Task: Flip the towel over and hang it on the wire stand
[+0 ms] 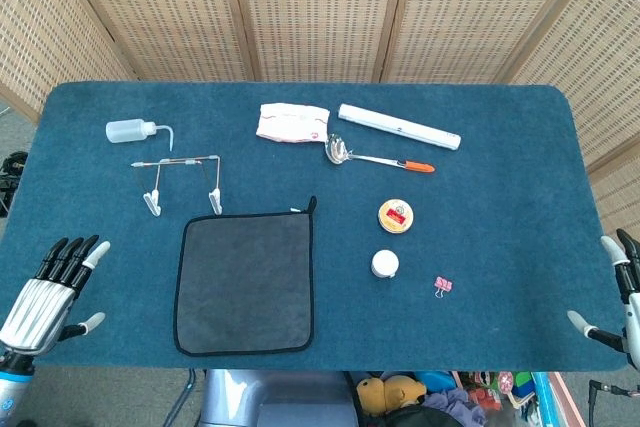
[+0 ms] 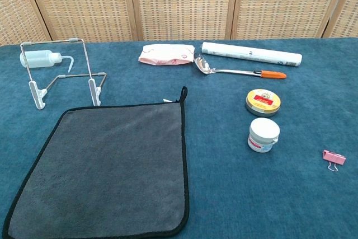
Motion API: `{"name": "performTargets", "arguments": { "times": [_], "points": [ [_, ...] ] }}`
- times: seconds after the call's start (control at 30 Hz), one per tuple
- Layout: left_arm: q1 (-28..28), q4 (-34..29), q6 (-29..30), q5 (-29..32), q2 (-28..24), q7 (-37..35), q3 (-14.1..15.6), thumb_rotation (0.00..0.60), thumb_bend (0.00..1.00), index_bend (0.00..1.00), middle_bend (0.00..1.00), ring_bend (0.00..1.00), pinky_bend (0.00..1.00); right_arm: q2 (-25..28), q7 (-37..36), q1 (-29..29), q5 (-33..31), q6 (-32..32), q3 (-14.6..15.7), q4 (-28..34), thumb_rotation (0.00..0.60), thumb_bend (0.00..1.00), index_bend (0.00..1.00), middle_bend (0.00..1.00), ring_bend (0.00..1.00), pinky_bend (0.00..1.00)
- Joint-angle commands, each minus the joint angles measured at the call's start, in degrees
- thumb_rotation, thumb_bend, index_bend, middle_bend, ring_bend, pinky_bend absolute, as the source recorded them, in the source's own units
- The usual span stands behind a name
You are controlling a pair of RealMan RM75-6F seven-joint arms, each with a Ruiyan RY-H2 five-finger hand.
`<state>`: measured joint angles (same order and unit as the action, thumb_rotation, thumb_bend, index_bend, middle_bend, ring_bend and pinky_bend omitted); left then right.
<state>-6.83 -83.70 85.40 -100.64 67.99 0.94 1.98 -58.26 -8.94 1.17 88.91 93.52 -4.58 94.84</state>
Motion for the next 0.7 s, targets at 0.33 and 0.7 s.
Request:
{"name": "performTargets", "arguments": {
  "times": [0.33, 0.7],
  "points": [
    [-13.26, 38.14, -0.83, -11.43, 17.69, -14.47, 1.31, 0.6, 0.15, 0.0, 0.0, 0.0, 0.0, -0.45, 1.51, -0.36, -0.62, -0.85, -0.15, 0.26, 0.6, 0.0, 0.0, 0.0, 0.0, 0.0],
    [-17.1, 55.08, 3.35, -11.5, 27.51, -20.77, 3.58, 0.6, 0.21, 0.08, 0.0, 0.0, 0.0, -0.84, 2.62, -1.11, -2.16, -2.58, -0.62, 0.22, 0.6, 0.0, 0.0, 0.0, 0.0, 0.0]
  ]
}}
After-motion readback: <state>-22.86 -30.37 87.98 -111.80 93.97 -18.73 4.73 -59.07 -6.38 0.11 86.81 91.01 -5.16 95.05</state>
